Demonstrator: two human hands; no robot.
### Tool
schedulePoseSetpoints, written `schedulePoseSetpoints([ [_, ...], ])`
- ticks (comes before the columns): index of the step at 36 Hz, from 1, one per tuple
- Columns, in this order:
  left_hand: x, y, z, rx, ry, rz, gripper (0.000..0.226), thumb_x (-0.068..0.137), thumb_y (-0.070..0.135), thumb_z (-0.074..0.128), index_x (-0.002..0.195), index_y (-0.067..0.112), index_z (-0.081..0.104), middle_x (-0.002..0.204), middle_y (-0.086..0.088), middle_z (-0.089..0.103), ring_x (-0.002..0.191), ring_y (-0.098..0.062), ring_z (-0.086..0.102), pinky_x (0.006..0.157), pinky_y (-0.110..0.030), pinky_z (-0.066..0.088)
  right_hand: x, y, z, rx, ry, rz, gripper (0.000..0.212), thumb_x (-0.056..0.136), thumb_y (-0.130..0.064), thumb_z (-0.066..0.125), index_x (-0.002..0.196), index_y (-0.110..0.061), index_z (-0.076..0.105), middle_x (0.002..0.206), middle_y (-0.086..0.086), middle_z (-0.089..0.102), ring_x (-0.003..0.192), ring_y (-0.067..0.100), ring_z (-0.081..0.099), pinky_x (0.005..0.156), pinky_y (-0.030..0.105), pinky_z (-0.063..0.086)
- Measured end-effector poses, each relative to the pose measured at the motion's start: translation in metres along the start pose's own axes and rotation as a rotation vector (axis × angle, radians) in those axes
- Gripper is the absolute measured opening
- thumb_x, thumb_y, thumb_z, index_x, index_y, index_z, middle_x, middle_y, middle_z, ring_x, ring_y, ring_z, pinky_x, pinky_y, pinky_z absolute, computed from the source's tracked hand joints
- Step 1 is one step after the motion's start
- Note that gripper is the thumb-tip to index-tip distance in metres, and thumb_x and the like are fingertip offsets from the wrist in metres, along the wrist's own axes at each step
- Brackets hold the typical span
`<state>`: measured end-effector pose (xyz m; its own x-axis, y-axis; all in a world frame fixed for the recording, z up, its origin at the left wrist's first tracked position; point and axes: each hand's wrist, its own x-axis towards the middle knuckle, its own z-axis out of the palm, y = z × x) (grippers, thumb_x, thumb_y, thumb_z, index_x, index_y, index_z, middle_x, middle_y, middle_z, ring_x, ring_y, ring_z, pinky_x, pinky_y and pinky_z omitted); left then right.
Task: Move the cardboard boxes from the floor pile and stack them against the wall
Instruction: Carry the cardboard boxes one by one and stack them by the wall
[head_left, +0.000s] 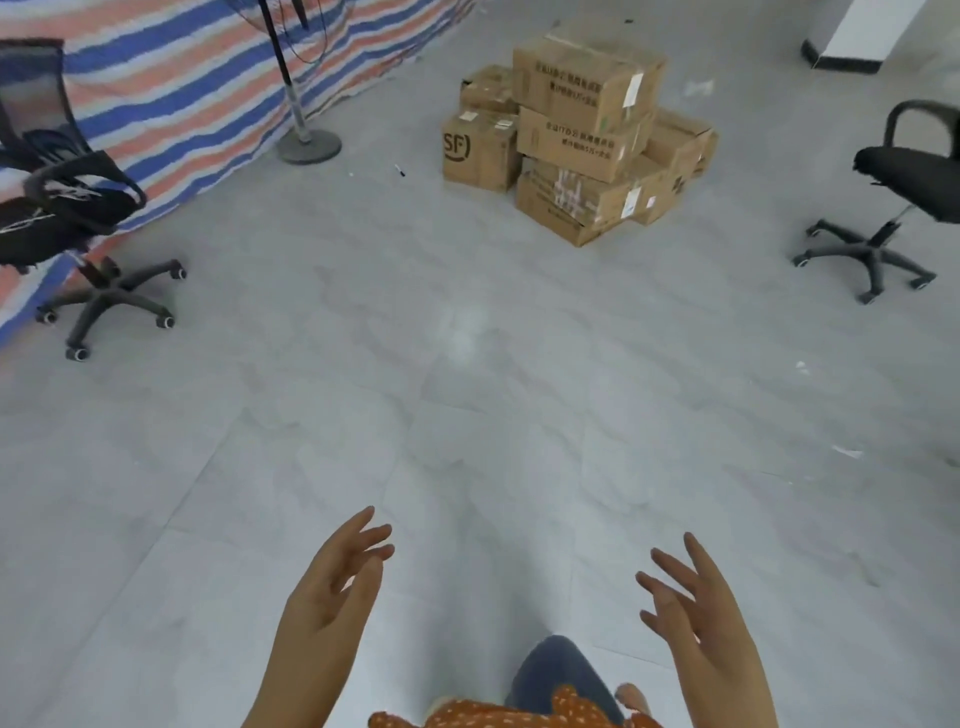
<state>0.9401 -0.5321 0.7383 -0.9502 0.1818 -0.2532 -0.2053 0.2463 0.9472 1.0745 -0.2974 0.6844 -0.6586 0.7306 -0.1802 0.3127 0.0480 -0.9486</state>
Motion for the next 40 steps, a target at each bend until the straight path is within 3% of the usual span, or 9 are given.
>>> schedulePoseSetpoints([
  [4,0.057,0.017,0.032,0.0,-0.005,-0.001,0.035,0.071,0.047,0.058,0.104,0.058,0.061,0.111,0.017,0.068,0.103,-0.005,0.065,0.098,-0.044,0.047,0.066,-0.004,0.0,0.004,0.027,0.026,0.051,0.091,-0.009,0.054,0.117,-0.051,0.043,0.109,-0.023,0.065,0.098,-0.002,0.065,0.078,0.019,0.056],
  [10,0.152,0.049,0.107,-0.084,0.051,0.018,0.036,0.083,0.025,0.058,0.117,0.036,0.061,0.109,0.014,0.069,0.1,-0.006,0.066,0.1,-0.049,0.045,0.195,-0.038,-0.005,-0.037,-0.027,-0.02,0.047,0.079,-0.037,0.052,0.12,-0.055,0.038,0.107,-0.036,0.061,0.097,-0.008,0.063,0.083,0.03,0.055],
  [14,0.211,0.081,0.164,-0.117,0.048,0.057,0.036,0.08,0.021,0.059,0.111,0.038,0.066,0.108,0.011,0.07,0.098,-0.01,0.068,0.093,-0.043,0.05,0.279,-0.063,-0.029,-0.012,0.011,-0.083,0.048,0.092,-0.013,0.053,0.124,-0.049,0.045,0.115,-0.029,0.062,0.099,0.001,0.066,0.083,0.034,0.054],
  [16,0.24,0.09,0.19,-0.125,0.039,0.071,0.037,0.091,0.006,0.06,0.113,0.036,0.065,0.108,0.012,0.07,0.1,-0.011,0.067,0.089,-0.038,0.053,0.319,-0.072,-0.037,-0.012,0.01,-0.09,0.05,0.093,-0.01,0.053,0.124,-0.049,0.045,0.115,-0.029,0.062,0.099,0.002,0.066,0.084,0.035,0.054],
  [22,0.311,0.113,0.225,-0.134,0.071,0.047,0.04,0.095,-0.002,0.045,0.117,0.028,0.06,0.108,0.009,0.07,0.1,-0.009,0.067,0.091,-0.024,0.051,0.408,-0.086,-0.029,0.008,-0.045,-0.072,0.043,0.084,-0.049,0.055,0.125,-0.051,0.043,0.117,-0.027,0.062,0.102,0.006,0.066,0.085,0.035,0.055],
  [26,0.362,0.119,0.238,-0.144,0.124,-0.01,0.039,0.096,-0.001,0.045,0.115,0.029,0.06,0.106,0.007,0.071,0.099,-0.011,0.068,0.088,-0.021,0.053,0.46,-0.089,-0.008,-0.009,-0.099,-0.042,0.046,0.088,-0.024,0.053,0.124,-0.05,0.042,0.116,-0.031,0.061,0.101,0.003,0.066,0.086,0.036,0.053],
  [30,0.424,0.129,0.25,-0.133,0.114,-0.035,0.037,0.095,0.0,0.047,0.114,0.029,0.06,0.104,0.008,0.072,0.097,-0.009,0.068,0.087,-0.019,0.052,0.52,-0.096,0.019,-0.025,-0.091,-0.031,0.046,0.084,-0.031,0.052,0.125,-0.049,0.043,0.116,-0.031,0.061,0.101,0.003,0.066,0.087,0.036,0.052],
  [32,0.462,0.137,0.252,-0.114,0.105,-0.031,0.037,0.096,0.002,0.047,0.114,0.031,0.06,0.104,0.007,0.071,0.098,-0.008,0.067,0.087,-0.019,0.053,0.554,-0.103,0.036,-0.012,-0.072,-0.029,0.045,0.089,-0.023,0.053,0.124,-0.05,0.043,0.115,-0.028,0.063,0.101,0.005,0.066,0.086,0.036,0.053],
  [40,0.642,0.209,0.253,-0.125,0.047,0.061,0.034,0.096,0.005,0.046,0.116,0.03,0.06,0.109,0.0,0.07,0.1,-0.01,0.067,0.092,-0.037,0.05,0.683,-0.167,0.12,0.045,0.027,-0.05,0.047,0.093,-0.01,0.052,0.122,-0.047,0.046,0.115,-0.014,0.067,0.1,0.006,0.067,0.081,0.029,0.056],
])
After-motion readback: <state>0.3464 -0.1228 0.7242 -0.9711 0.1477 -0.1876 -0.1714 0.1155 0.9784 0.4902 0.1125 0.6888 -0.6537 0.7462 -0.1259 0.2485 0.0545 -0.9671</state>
